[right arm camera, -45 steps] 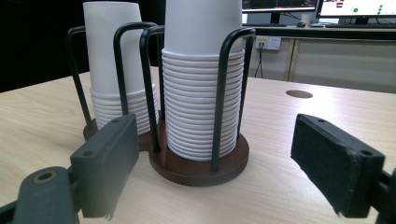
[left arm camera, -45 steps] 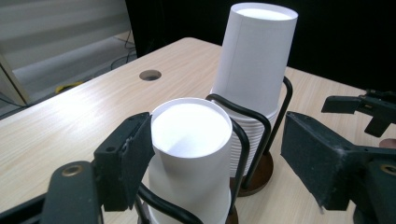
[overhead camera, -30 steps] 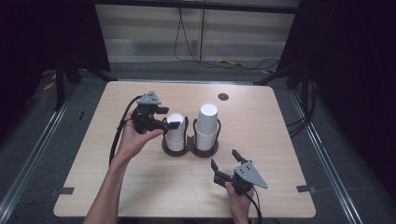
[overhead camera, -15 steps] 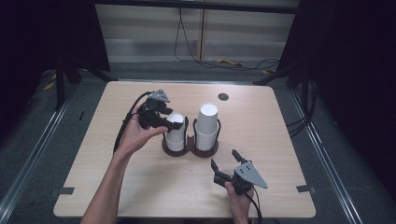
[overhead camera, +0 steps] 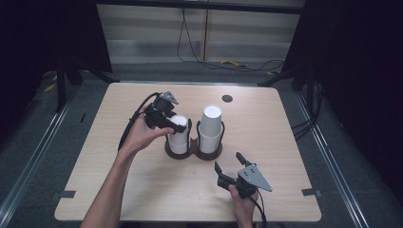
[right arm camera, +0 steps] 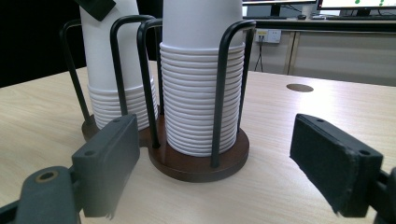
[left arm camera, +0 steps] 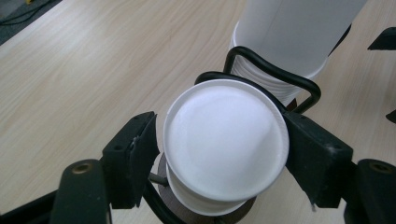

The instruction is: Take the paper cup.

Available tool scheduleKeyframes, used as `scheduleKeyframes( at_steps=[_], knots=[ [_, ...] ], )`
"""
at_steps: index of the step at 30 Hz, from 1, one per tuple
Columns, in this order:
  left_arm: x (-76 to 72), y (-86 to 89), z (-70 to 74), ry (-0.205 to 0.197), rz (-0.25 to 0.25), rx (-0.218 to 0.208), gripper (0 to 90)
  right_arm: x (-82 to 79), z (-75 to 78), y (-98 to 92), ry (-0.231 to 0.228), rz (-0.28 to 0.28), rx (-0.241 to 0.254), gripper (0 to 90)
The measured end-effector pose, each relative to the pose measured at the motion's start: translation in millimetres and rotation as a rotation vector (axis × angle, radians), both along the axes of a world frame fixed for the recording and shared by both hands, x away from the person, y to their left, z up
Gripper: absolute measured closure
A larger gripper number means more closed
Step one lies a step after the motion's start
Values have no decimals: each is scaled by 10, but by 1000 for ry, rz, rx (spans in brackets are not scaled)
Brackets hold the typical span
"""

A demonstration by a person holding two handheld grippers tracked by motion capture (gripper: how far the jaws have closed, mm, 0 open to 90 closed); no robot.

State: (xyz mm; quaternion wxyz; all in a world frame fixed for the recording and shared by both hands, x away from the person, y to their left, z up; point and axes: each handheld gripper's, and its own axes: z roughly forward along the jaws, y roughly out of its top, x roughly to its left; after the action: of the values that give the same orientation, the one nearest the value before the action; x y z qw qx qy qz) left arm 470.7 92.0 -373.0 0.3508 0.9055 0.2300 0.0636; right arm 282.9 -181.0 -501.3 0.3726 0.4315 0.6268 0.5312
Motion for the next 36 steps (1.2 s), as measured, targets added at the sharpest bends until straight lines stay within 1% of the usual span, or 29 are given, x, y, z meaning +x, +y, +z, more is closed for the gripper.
scheduleKeyframes(
  at_steps=[1, 2, 7, 10, 11, 13, 17, 19, 22, 24, 26, 27, 28, 29, 31, 33, 34, 36],
  knots=[
    [14, -3, 0, 7, -9, 16, 293, 1, 0, 0, -1, 4, 0, 154],
    [13, -13, -3, 6, 1, 15, 285, -1, 0, 0, -3, 5, -3, 154],
    [31, -45, -27, 25, -2, 44, 275, -2, 0, 1, -2, 3, -2, 154],
    [47, -46, -35, 30, 0, 47, 257, -3, -2, 0, -9, 7, -5, 153],
    [41, -54, -43, 38, 9, 43, 256, -1, -2, -1, -10, 7, -4, 153],
    [44, -61, -54, 31, 7, 46, 256, 0, -2, -2, -8, 8, -1, 153],
    [46, -65, -58, 45, 6, 56, 254, -3, -2, -1, -7, 5, 2, 153],
    [57, -57, -55, 44, -6, 65, 254, -3, -2, 0, -3, 5, 5, 153],
    [62, -58, -68, 46, -4, 64, 247, -3, -2, -1, -4, 6, 4, 153],
    [50, -75, -77, 45, -8, 78, 248, -2, -2, -1, -4, 6, 4, 153],
    [51, -93, -91, 42, -28, 91, 279, -2, -2, -1, -6, 6, 1, 153],
    [48, -94, -95, 41, -30, 84, 302, -2, -2, -1, -6, 6, 2, 153],
    [48, -94, -95, 41, -30, 84, 302, -2, -2, -1, -6, 6, 2, 153],
    [51, -85, -99, 42, -25, 69, 304, -3, -2, -1, -7, 5, 1, 153],
    [46, -78, -87, 30, -38, 81, 307, -4, -2, 0, -6, 5, 3, 153],
    [39, -77, -80, 30, -35, 83, 311, -4, -2, -1, -6, 5, 3, 153],
    [43, -72, -75, 28, -46, 86, 312, -3, -2, -1, -6, 5, 2, 153],
    [41, -71, -73, 33, -40, 78, 316, -4, -2, -1, -5, 5, 4, 153]
  ],
)
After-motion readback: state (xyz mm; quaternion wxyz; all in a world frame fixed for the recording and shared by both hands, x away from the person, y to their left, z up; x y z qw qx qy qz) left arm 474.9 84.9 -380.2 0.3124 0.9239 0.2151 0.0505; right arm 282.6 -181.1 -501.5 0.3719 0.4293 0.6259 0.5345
